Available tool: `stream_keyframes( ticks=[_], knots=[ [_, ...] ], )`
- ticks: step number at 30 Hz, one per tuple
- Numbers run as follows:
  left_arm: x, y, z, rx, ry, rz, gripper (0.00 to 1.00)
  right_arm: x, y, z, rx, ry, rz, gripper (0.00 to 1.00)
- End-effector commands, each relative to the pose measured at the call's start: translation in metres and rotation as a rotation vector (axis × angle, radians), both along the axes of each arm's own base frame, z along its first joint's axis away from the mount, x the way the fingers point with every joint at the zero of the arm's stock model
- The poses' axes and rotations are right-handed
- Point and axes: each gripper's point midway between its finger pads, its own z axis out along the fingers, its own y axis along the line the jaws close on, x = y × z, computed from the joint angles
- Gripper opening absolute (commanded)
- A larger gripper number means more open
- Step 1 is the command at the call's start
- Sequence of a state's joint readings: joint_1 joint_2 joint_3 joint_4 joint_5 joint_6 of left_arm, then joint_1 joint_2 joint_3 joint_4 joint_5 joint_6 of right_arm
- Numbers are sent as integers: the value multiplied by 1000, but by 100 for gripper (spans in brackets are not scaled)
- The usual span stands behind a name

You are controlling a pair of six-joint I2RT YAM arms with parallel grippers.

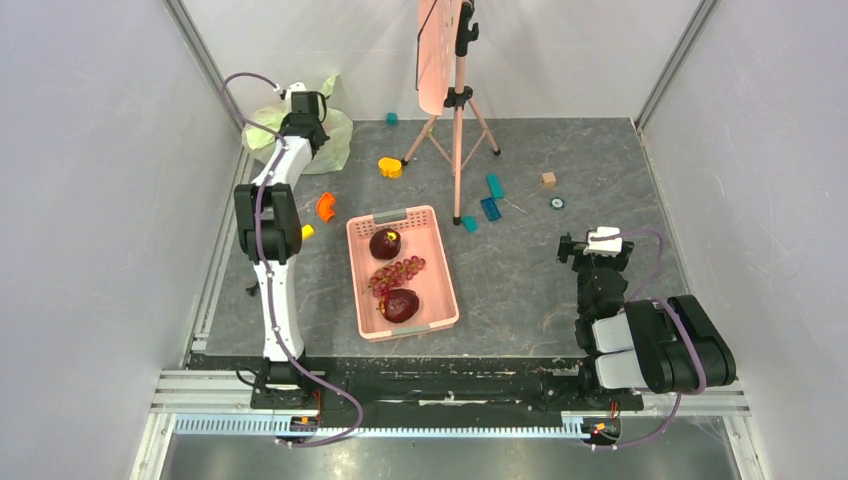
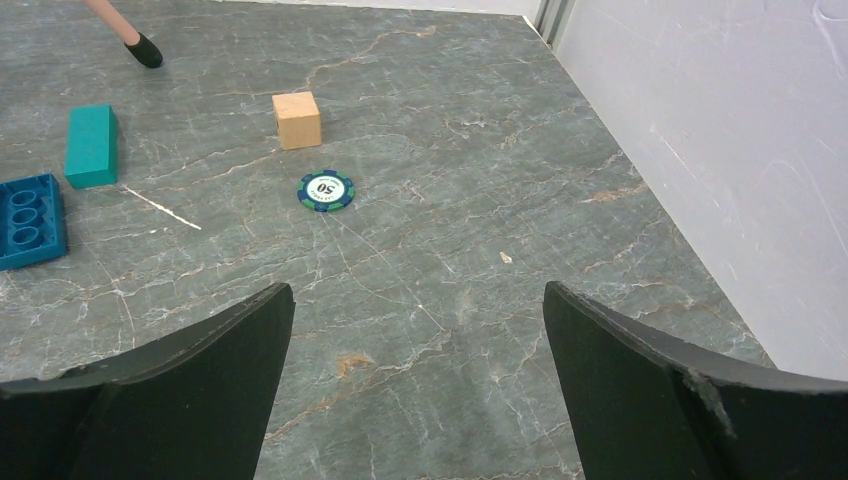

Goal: Take the fake fruits out of the plastic bag

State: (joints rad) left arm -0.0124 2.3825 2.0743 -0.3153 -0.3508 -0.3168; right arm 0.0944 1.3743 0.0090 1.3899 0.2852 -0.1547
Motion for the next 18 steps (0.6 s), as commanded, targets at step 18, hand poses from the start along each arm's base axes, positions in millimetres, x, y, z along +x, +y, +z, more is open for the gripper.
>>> stream_keyframes(
  ticks=[18],
  knots=[
    [-62, -41, 214, 30, -352, -508, 2, -25, -2, -25, -20, 68, 5, 98]
  ],
)
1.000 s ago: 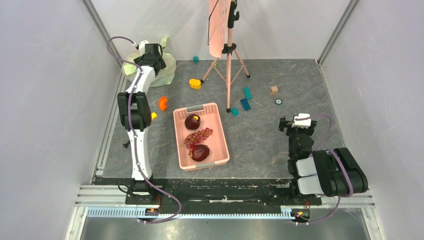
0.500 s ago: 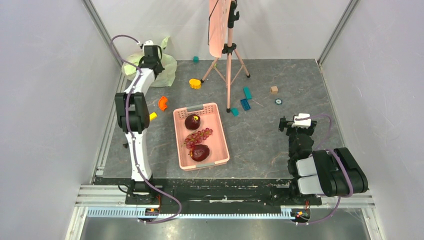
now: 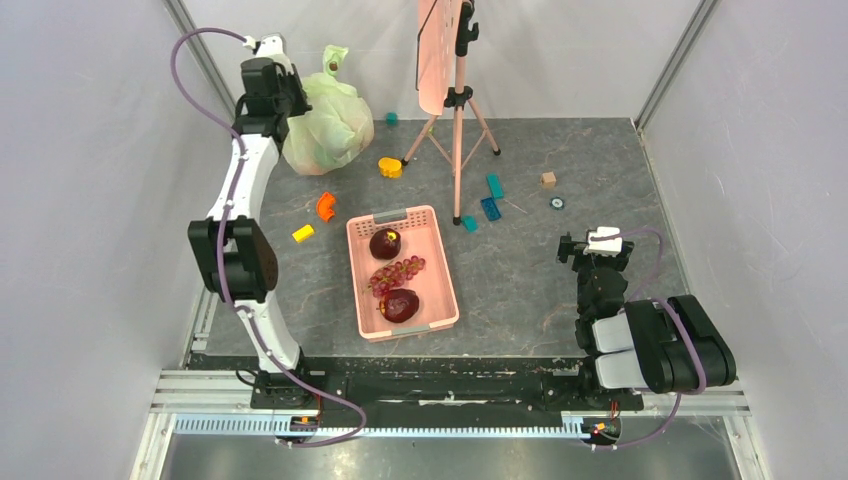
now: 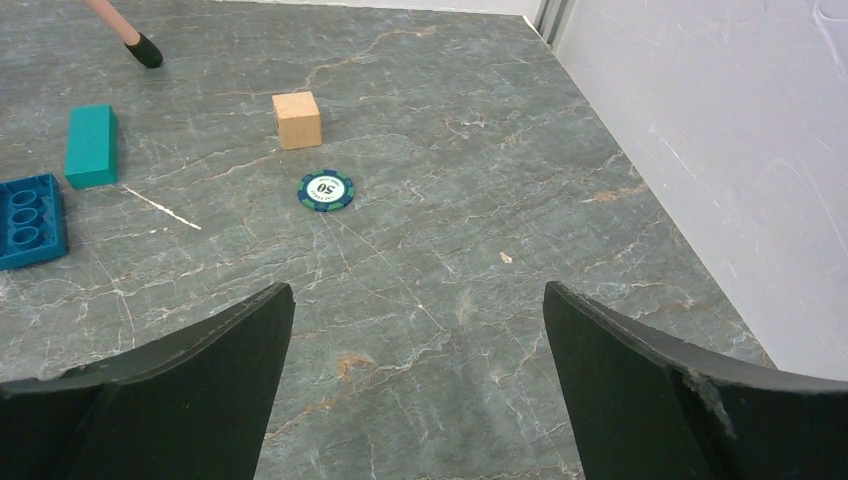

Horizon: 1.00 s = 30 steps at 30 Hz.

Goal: Take the fake fruits out of the plastic bag

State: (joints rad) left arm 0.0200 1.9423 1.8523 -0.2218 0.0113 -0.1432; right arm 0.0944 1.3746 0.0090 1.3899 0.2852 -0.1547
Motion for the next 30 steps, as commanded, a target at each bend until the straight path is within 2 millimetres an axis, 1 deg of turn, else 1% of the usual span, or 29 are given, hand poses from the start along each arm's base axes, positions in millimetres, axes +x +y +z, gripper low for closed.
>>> stream_keyframes(
  ticks=[1, 3, 5, 7, 10, 12, 13, 15, 16, 18, 19, 20, 24, 30],
  knots=[
    [-16, -8, 37, 33, -90, -149, 2, -25, -2, -25, -20, 68, 6, 98],
    [-25, -20, 50, 2, -129, -204, 2, -25, -2, -25, -20, 67, 6, 98],
    [-32, -30, 58, -15, -149, -256, 2, -25, -2, -25, -20, 69, 5, 98],
    [-41, -40, 58, -19, -140, -320, 2, -25, -2, -25, -20, 67, 6, 98],
    [-54, -54, 54, -42, -118, -400, 2, -25, -2, -25, -20, 68, 6, 98],
    [-61, -63, 44, -67, -97, -422, 2, -25, -2, -25, -20, 68, 6, 98],
    [-64, -65, 42, -74, -97, -417, 2, -25, -2, -25, -20, 67, 5, 98],
    [-71, -70, 30, -83, -96, -404, 2, -25, -2, -25, -20, 68, 5, 98],
    [-76, -70, 29, -79, -104, -393, 2, -25, -2, -25, -20, 68, 6, 98],
    [-80, -66, 26, -74, -109, -357, 2, -25, -2, -25, -20, 67, 6, 98],
    [-82, -65, 26, -72, -112, -351, 2, -25, -2, -25, -20, 68, 5, 98],
    [-86, -80, 27, -71, -111, -375, 2, -25, -2, -25, -20, 68, 6, 98],
    [-99, -91, 33, -53, -129, -426, 2, -25, -3, -25, -20, 67, 4, 98],
    [-125, -118, 44, -80, -152, -605, 2, -25, -2, -25, -20, 68, 5, 98]
  ],
)
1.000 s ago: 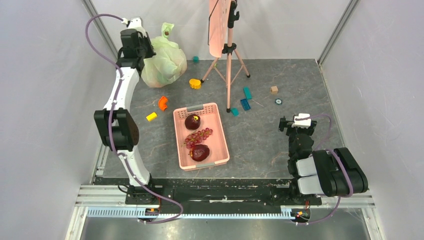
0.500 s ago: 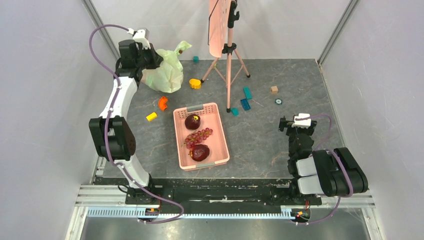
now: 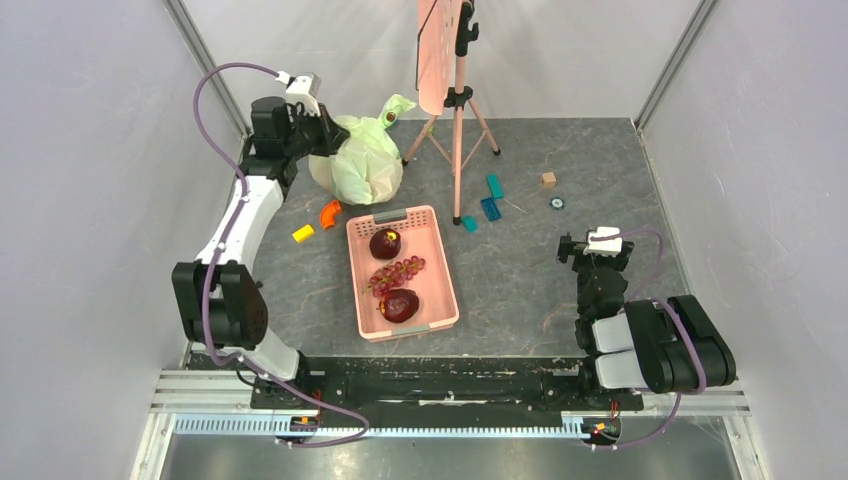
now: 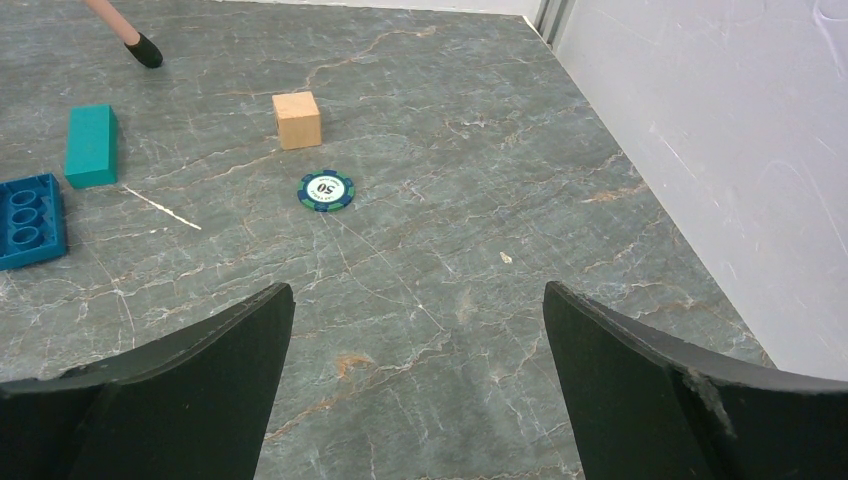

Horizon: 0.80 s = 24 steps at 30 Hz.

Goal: Take the fake fruits out of the plastic bag

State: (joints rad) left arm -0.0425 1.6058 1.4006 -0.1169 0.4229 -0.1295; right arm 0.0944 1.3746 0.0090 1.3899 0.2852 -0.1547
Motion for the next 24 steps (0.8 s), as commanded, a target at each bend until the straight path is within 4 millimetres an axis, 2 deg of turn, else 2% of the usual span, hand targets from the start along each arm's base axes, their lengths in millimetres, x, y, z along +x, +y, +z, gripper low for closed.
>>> stream_keyframes(
  ticks=[1, 8, 12, 18, 24],
  knots=[
    [-25, -22, 52, -14, -172, -171, 2, -25, -2, -26, -20, 69, 7, 98],
    [-66, -48, 75, -18, -240, -309, 2, -25, -2, -25, -20, 67, 6, 98],
    [-98, -68, 87, 7, -257, -405, 2, -25, -2, -25, -20, 67, 6, 98],
    [-150, -108, 84, 67, -260, -559, 2, -25, -2, -26, -19, 70, 6, 98],
    [-194, -129, 81, 86, -260, -651, 2, -26, -2, -24, -18, 62, 6, 98]
  ],
)
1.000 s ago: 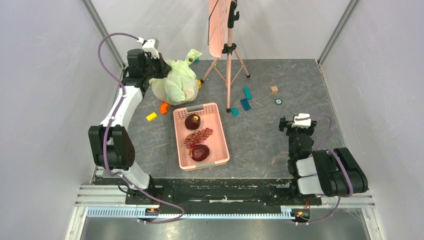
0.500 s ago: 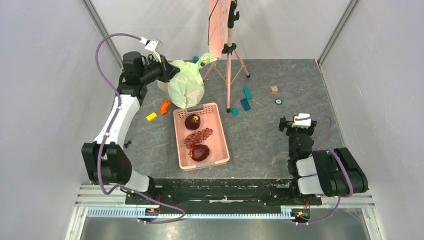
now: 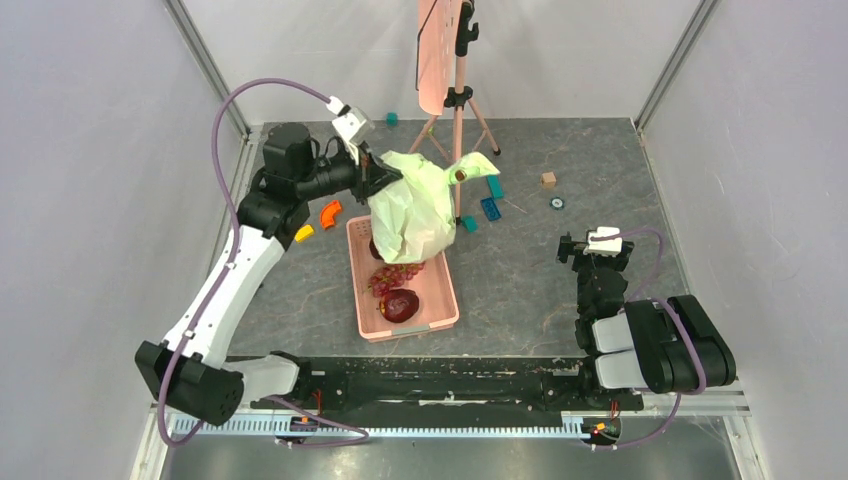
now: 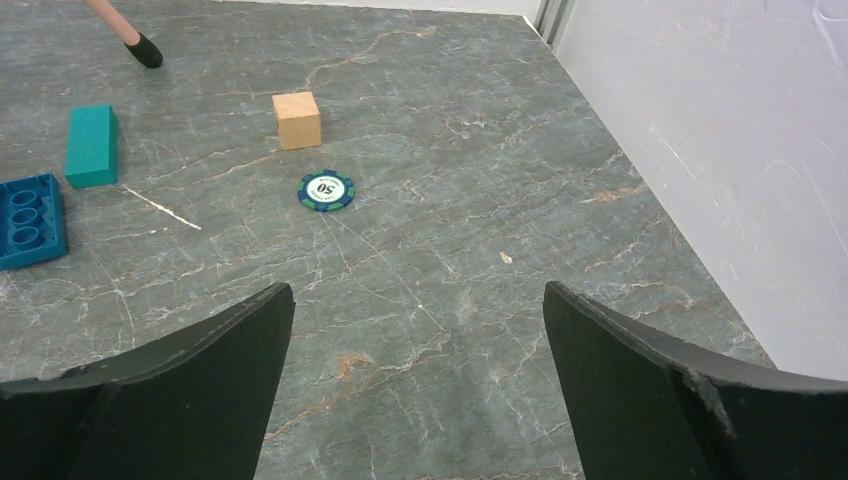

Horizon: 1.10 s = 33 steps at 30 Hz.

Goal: Take the fake fruits out of the plastic bag

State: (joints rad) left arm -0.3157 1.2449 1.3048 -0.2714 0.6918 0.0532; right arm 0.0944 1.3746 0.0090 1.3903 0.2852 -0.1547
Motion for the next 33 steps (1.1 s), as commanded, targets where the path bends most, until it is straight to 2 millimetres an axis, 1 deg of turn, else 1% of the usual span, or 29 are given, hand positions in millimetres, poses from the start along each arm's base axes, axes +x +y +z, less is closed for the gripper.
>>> stream_keyframes(
  ticks=[1, 5, 7, 10, 12, 14, 15, 16, 19, 22, 25, 26, 31, 33],
  knots=[
    [-36, -7, 1, 41, -51, -84, 2, -26, -3, -24, -18, 61, 2, 98],
    [-65, -21, 3, 22, -55, -164, 2, -28, -3, -19, -15, 48, 2, 98],
    [-83, -31, 4, 13, -58, -228, 2, -26, -2, -19, -15, 62, 4, 98],
    [-104, -48, 2, 16, -66, -297, 2, -21, -2, -19, 14, 97, -6, 98],
    [-115, -59, 1, 24, -78, -334, 2, -19, -4, -13, 49, 89, -29, 98],
    [-127, -72, 2, 32, -85, -375, 2, -22, -6, -14, 86, 92, -50, 98],
    [-131, -78, 2, 41, -91, -390, 2, -17, -7, -1, 106, 59, -61, 98],
    [-138, -85, 4, 50, -103, -417, 2, -17, -9, 4, 134, 39, -81, 98],
    [-149, -106, 2, 87, -134, -465, 2, -21, -12, 15, 227, -14, -117, 98],
    [-153, -126, -8, 123, -145, -504, 2, -20, -15, 20, 293, -8, -156, 98],
    [-154, -145, -19, 143, -162, -545, 2, -15, -13, 24, 304, 40, -161, 98],
    [-152, -150, -21, 145, -167, -548, 2, -13, -12, 26, 302, 58, -156, 98],
    [-140, -169, -27, 140, -211, -560, 2, -9, -8, 22, 294, 131, -144, 98],
    [-133, -173, -42, 176, -219, -557, 2, -8, -6, 22, 307, 135, -141, 98]
  ],
)
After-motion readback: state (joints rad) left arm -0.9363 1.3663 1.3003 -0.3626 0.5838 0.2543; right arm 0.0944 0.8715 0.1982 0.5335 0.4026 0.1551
